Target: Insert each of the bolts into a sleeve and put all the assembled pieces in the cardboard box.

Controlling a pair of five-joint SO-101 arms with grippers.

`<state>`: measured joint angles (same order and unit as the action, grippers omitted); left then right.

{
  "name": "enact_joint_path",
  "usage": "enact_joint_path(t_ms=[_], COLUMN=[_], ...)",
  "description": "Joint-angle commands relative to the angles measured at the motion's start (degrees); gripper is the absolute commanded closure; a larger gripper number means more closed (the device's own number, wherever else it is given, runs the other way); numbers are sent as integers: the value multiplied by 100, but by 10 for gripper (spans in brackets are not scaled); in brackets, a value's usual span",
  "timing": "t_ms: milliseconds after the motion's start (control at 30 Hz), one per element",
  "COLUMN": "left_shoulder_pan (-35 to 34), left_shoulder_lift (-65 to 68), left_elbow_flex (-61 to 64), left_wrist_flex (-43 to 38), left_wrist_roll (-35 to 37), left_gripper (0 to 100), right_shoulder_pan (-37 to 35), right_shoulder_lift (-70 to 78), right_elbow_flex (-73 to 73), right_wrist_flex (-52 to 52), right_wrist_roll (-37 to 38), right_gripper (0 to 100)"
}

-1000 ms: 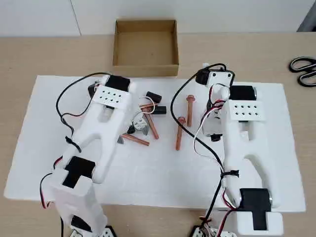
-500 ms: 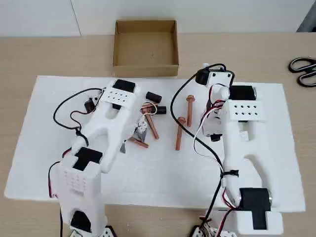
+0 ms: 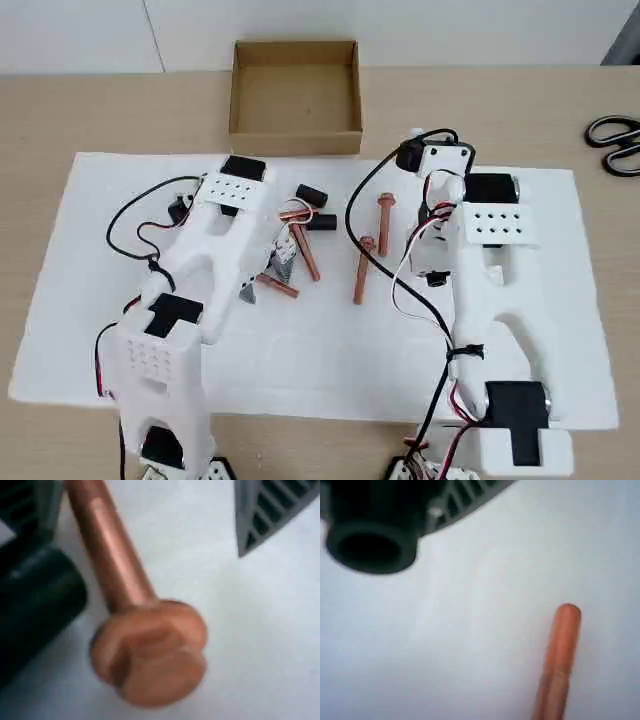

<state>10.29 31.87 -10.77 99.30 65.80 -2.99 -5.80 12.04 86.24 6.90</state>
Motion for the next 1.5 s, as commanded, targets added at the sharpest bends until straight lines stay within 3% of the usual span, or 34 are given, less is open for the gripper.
enact_joint_path(t_ms=[0, 400, 567, 900, 1067, 1233, 1467], left_shoulder_pan=[-369, -343, -308, 580, 536, 545, 440], left_shoulder_lift=[149, 747, 897, 870, 158, -615, -1178], left_elbow_flex=[-40, 75, -145, -295, -295, -163, 303], left_wrist_flex=[-202, -185, 105, 114, 114, 114, 114], left_wrist_roll=[53, 53, 53, 53, 9, -659, -2409], left_gripper=[852, 994, 993, 993, 993, 993, 994], right_shoulder_pan=[31, 31, 31, 31, 31, 31, 31], right_shoulder_lift=[-303, -303, -303, -268, -259, -259, -259], right_elbow_flex=[-264, -264, -264, -273, -264, -264, -220], right_wrist_flex=[-48, -57, -57, -57, -57, -66, -154], right_wrist_roll=[-9, -9, -9, -9, -9, -9, -9], right_gripper=[995, 995, 995, 995, 995, 995, 995])
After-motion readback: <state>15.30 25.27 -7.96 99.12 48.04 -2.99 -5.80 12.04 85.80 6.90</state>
